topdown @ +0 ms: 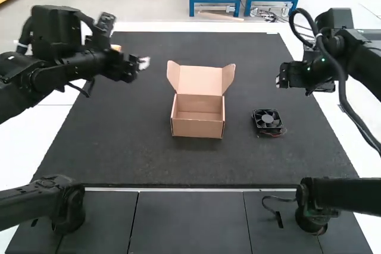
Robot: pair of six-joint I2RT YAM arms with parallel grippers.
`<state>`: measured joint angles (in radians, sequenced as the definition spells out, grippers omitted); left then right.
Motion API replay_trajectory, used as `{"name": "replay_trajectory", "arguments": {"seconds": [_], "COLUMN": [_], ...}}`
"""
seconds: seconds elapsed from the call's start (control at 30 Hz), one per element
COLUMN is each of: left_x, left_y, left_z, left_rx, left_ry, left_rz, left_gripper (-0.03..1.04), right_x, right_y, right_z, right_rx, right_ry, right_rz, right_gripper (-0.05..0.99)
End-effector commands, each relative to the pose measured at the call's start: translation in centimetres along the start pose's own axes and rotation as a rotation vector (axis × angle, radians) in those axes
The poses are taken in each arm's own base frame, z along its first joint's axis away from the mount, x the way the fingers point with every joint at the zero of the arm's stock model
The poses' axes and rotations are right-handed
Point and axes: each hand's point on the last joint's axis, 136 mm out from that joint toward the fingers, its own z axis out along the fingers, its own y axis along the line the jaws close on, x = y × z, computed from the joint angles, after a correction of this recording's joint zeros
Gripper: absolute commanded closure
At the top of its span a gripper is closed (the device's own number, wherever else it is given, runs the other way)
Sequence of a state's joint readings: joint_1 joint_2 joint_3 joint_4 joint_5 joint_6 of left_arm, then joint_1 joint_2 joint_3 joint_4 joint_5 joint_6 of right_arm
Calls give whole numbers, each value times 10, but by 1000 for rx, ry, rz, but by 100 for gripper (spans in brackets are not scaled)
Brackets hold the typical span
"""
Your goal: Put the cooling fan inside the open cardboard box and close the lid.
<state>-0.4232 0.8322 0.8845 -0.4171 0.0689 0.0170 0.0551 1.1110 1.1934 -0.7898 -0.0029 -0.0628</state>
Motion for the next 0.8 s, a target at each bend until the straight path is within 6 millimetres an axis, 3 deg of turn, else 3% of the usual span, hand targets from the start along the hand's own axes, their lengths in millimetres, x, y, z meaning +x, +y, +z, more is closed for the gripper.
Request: {"name": "replay_trajectory", "arguments": {"seconds": [0.0,0.2,0.43,0.77], "left_x": [-8,0,18,36], "left_y": [-30,-60,-52,-48], "left_z": [-5,-8,-4,2], "left_rx": [95,187,129,102], "left_ry": [-11,30,104,175], "left_rz": [18,6,12,26], "left_gripper": [5,5,5,5], "right_x": [-3,3,12,29], "right_y": [-4,-8,-17,-54], "right_z": [8,32,53,81], "right_rx": [3,8,21,57], "right_ry": [24,87,173,297], "right_rz": [-54,-27,-12,32], "right_gripper": [3,3,3,3]}}
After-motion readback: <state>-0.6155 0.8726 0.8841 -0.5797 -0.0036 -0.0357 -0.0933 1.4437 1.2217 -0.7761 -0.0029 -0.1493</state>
